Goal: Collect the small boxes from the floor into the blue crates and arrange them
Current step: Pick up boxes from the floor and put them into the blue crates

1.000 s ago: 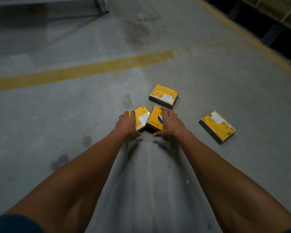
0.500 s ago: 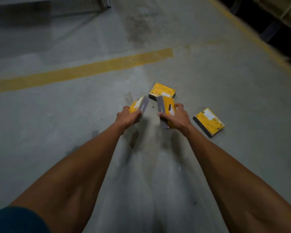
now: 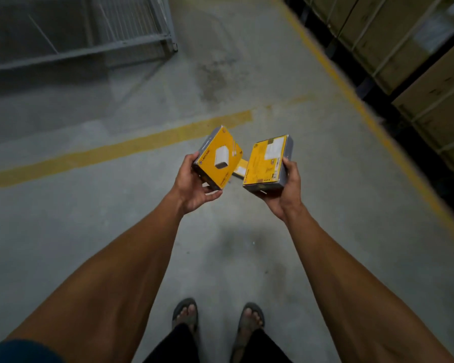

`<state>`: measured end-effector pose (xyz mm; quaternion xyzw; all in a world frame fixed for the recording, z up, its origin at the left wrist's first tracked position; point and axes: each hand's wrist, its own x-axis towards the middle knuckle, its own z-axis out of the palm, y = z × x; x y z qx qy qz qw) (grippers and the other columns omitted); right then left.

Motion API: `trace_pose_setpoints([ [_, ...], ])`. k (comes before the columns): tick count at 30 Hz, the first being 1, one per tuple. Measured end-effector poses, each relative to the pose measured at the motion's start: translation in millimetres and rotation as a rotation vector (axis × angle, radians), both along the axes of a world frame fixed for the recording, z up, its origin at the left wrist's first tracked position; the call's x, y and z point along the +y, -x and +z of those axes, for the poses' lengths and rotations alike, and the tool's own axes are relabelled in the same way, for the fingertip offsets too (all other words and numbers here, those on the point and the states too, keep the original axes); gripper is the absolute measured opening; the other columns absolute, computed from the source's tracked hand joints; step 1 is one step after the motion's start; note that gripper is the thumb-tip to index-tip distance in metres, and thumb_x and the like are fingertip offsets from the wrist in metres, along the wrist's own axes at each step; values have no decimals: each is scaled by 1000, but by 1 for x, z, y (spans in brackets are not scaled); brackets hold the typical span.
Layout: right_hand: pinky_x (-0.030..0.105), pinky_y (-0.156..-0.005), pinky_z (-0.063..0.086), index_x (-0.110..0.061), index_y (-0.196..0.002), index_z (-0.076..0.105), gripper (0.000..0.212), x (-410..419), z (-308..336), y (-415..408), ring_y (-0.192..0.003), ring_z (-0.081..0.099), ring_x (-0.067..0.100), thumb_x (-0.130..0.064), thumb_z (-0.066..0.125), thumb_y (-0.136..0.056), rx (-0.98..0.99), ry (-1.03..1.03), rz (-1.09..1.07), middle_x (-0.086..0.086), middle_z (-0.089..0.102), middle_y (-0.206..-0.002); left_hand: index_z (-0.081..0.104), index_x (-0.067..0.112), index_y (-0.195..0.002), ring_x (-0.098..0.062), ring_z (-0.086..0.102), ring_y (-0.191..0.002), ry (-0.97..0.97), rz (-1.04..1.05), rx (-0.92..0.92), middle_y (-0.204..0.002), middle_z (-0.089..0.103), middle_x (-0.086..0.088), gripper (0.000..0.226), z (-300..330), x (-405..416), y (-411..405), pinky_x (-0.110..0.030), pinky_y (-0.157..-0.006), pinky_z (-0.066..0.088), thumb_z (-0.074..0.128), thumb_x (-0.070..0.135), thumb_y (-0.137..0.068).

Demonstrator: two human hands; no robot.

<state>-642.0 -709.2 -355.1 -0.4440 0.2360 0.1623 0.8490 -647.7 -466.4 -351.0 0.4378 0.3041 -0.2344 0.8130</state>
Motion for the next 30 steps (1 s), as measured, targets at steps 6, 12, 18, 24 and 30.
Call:
trace_pose_setpoints([
  [6,69,-106,44,-15,-144,58,67,2,182,17,-131,56,50,-55,52,-91,-25,-71,-20,23,61,-141,67,21,-138,-40,63,-117,125,75,-86,-133,67,-17,65,195,4,18,-57,-96,55,61,66,-91],
  [12,67,-107,45,-21,-147,56,55,14,330,50,-129,61,42,-53,47,-103,-115,-57,4,15,65,-140,68,17,-134,-36,59,-120,162,152,-175,-147,59,-17,63,345,9,56,-44,-89,54,75,57,-85],
  [18,53,-100,56,-20,-137,61,40,30,420,74,-116,70,33,-42,55,-104,-123,20,4,11,72,-130,66,13,-140,-45,56,-124,199,169,-275,-147,58,-19,78,421,37,82,-33,-83,55,70,68,-86],
  [24,38,-74,63,-17,-140,58,42,65,461,74,-108,74,31,-38,58,-104,-162,-26,-2,12,73,-128,74,13,-131,-39,61,-126,228,150,-360,-142,62,-21,63,463,65,82,-41,-112,42,51,62,-99],
  [30,41,-81,64,-12,-141,59,48,109,486,57,-105,73,32,-42,60,-103,-245,-28,-5,17,69,-133,62,10,-127,-24,72,-93,176,48,-511,-118,69,-13,32,496,108,60,-30,-83,59,59,14,-96],
])
